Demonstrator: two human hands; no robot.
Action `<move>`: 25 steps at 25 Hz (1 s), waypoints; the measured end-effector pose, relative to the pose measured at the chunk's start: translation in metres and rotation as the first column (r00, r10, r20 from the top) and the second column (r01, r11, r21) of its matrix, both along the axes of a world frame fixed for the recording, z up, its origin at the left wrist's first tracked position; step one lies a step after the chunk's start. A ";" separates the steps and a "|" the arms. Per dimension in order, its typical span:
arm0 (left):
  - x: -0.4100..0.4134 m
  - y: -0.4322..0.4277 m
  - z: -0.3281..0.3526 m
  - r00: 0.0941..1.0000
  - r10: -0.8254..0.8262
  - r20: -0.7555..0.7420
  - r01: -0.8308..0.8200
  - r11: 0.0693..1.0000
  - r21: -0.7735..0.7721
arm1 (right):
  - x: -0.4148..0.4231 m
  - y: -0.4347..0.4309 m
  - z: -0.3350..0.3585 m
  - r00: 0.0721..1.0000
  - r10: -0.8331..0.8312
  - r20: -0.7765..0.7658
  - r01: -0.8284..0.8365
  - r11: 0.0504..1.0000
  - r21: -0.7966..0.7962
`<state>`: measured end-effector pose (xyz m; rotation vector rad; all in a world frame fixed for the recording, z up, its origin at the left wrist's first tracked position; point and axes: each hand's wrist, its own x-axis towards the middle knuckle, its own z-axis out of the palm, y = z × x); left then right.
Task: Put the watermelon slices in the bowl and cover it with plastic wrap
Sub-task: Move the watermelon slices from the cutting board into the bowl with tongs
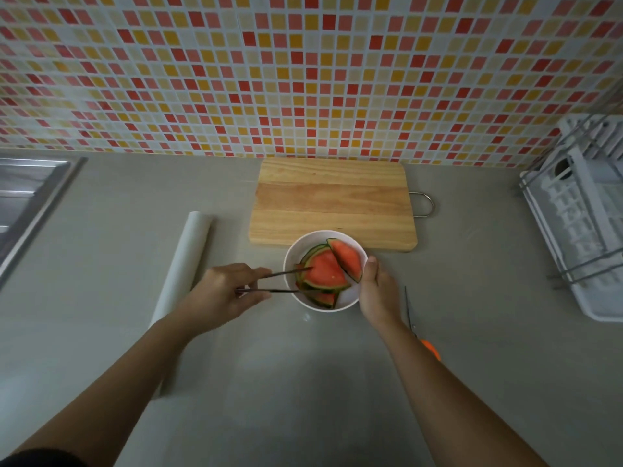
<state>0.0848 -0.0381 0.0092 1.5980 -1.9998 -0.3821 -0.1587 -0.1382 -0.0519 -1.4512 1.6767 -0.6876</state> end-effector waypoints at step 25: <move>-0.027 -0.175 -0.047 0.716 0.674 0.182 -0.697 0.674 0.245 | -0.002 -0.002 -0.003 0.999 0.019 -0.047 -0.021 0.999 -0.036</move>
